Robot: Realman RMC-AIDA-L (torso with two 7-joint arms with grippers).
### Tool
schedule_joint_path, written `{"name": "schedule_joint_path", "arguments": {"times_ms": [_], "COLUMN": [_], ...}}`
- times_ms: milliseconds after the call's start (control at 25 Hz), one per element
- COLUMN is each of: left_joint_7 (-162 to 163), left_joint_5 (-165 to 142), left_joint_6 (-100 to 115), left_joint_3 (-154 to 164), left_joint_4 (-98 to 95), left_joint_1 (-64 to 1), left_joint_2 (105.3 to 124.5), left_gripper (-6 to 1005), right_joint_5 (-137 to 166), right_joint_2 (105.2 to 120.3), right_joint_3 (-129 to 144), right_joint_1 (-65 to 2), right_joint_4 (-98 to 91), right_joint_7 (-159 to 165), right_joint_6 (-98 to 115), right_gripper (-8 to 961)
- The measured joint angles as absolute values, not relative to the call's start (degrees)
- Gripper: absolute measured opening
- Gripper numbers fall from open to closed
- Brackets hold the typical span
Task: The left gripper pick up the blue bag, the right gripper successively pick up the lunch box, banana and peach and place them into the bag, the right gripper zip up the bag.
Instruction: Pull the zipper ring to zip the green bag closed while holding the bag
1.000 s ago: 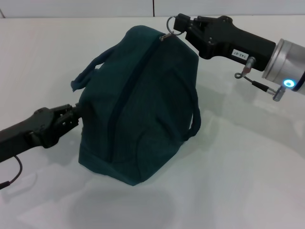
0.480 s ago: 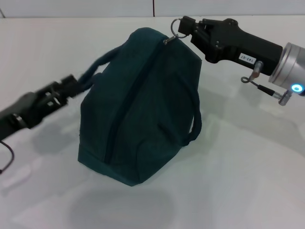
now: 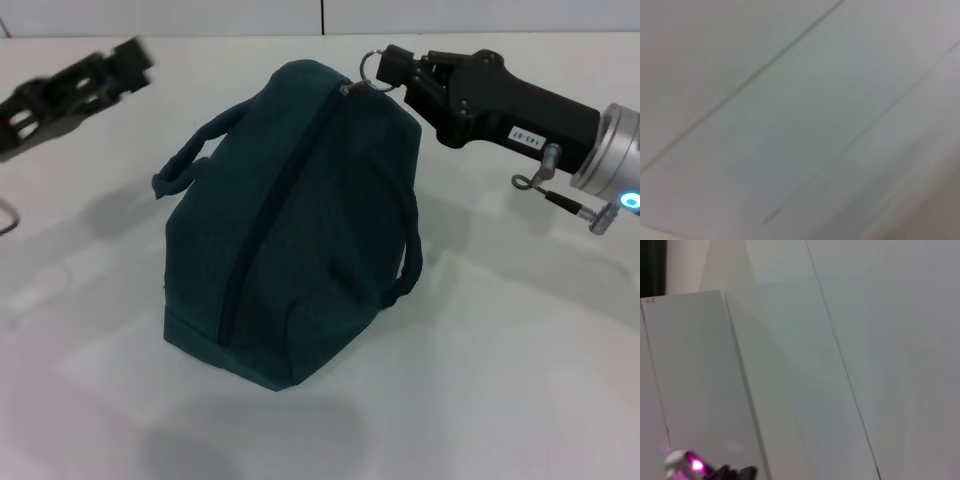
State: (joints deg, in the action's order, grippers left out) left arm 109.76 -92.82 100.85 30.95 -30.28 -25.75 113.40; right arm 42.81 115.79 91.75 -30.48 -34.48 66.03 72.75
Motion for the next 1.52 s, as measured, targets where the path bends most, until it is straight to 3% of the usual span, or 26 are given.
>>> {"name": "schedule_joint_path", "arguments": {"times_ms": [120, 440, 640, 1000, 1200, 1320, 1520], "left_joint_7": [114.57, 120.35, 120.91, 120.65, 120.32, 120.35, 120.49], "left_joint_5": [-99.03, -114.67, -116.19, -115.60, -115.67, -115.77, -115.60], "left_joint_6": [98.91, 95.76, 95.74, 98.21, 99.02, 99.04, 99.04], "left_joint_3": [30.95, 31.03, 31.17, 31.20, 31.20, 31.91, 35.03], "left_joint_4": [-30.57, -31.54, -34.25, -34.68, -36.39, -37.51, -37.53], "left_joint_1": [-30.61, -38.77, -38.72, -38.22, -37.95, -37.60, -37.85], "left_joint_2": [113.10, 114.79, 116.20, 116.19, 116.33, 116.70, 116.63], "left_gripper": [888, 860, 843, 811, 650, 649, 560], "right_joint_5": [42.80, 42.27, 41.81, 41.35, 41.35, 41.35, 41.35], "right_joint_2": [115.85, 115.87, 115.91, 115.92, 115.93, 115.92, 115.92], "right_joint_3": [91.76, 91.76, 91.76, 91.76, 91.75, 91.75, 91.76], "right_joint_1": [-30.43, -29.70, -29.25, -29.08, -29.09, -29.09, -29.09], "right_joint_4": [-34.21, -34.12, -34.12, -33.55, -33.46, -33.46, -33.36], "right_joint_7": [65.76, 65.73, 65.73, 65.82, 65.81, 65.81, 65.79], "right_joint_6": [73.49, 75.07, 75.79, 76.53, 76.59, 76.65, 76.66], "right_gripper": [10, 10, 11, 11, 11, 11, 11]}}
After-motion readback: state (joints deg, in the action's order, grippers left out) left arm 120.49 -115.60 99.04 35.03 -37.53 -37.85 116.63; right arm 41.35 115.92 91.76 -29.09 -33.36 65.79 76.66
